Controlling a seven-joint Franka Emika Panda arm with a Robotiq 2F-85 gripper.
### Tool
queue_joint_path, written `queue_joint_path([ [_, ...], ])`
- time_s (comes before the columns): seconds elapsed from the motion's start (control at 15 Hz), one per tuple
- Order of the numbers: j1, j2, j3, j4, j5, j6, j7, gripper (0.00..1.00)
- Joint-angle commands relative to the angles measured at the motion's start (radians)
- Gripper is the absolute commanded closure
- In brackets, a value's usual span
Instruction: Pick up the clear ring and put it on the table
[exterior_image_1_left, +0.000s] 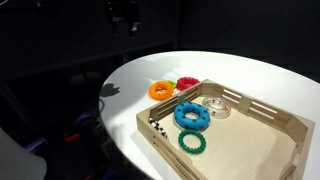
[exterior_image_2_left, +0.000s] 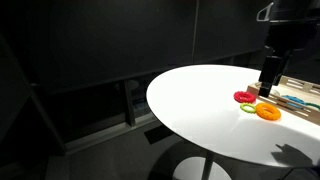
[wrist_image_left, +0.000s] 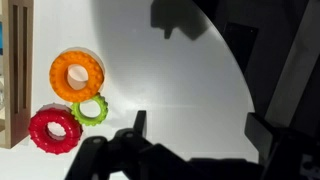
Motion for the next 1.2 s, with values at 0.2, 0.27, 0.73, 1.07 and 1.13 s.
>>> queue_joint_path([
  [0.2,0.006,0.0,-0.006,0.002,-0.002,-0.001,0.002,0.0],
  [0.27,0.006,0.0,-0.006,0.002,-0.002,-0.001,0.002,0.0],
  [0.73,-0.01,0.013,-0.023,0.072,0.0,-0.026,0.014,0.0],
  [1.07,-0.032,0.039,-0.057,0.161,0.009,-0.055,0.014,0.0],
  [1.13,-0.04,0.047,-0.064,0.183,0.005,-0.067,0.018,0.0],
])
